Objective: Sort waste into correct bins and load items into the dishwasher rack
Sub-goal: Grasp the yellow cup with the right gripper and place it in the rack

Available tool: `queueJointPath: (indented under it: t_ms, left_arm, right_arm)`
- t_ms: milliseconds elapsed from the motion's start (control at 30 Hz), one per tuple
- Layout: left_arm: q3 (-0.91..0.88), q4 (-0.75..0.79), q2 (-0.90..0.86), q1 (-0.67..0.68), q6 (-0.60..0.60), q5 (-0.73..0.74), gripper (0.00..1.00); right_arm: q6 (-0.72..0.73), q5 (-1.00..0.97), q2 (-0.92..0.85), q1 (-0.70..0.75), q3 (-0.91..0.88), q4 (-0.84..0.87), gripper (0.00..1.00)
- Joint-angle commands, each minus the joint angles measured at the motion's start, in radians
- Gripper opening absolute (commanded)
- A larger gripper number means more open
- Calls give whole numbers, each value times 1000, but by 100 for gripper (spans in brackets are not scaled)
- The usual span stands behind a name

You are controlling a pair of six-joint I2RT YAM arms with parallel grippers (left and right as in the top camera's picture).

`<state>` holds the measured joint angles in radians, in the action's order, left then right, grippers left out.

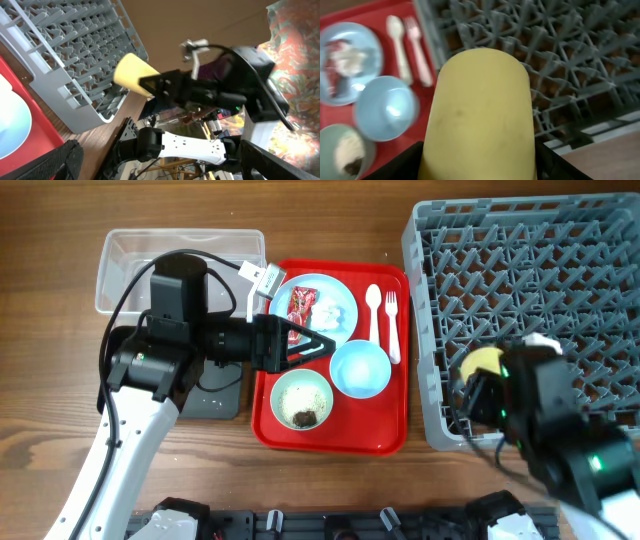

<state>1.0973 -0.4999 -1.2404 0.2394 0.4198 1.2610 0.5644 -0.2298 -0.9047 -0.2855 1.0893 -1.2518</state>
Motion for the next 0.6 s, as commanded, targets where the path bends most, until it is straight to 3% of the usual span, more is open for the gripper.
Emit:
queueJointPath:
  t_ms: [0, 133, 167, 200, 267, 467, 533, 567]
  left_arm:
    - [11, 2, 2, 0, -24, -2, 100]
    - [11, 0, 2, 0, -24, -2, 100]
    - [11, -2, 2, 0, -24, -2, 100]
    - [11, -6, 2, 0, -24, -2, 100]
    - [11, -17, 2, 0, -24, -2, 100]
    - [11, -16, 2, 0, -25, -3, 100]
    - [11, -88, 2, 17, -105, -111, 96]
    - [11, -181, 2, 50, -131, -286, 93]
  right_arm:
    - [-87, 59, -180, 84, 5, 8, 39]
    - [-173, 203, -422, 115, 5, 45, 39]
    - [-172, 203, -460, 115, 5, 61, 45]
    - [-171, 203, -470, 115, 5, 76, 65]
    - [-168, 206, -442, 115, 37, 92, 73]
    - [-172, 198, -238, 115, 292, 99, 84]
    - [-171, 203, -151, 115, 298, 107, 84]
    - [-171, 206, -108, 115, 298, 89, 86]
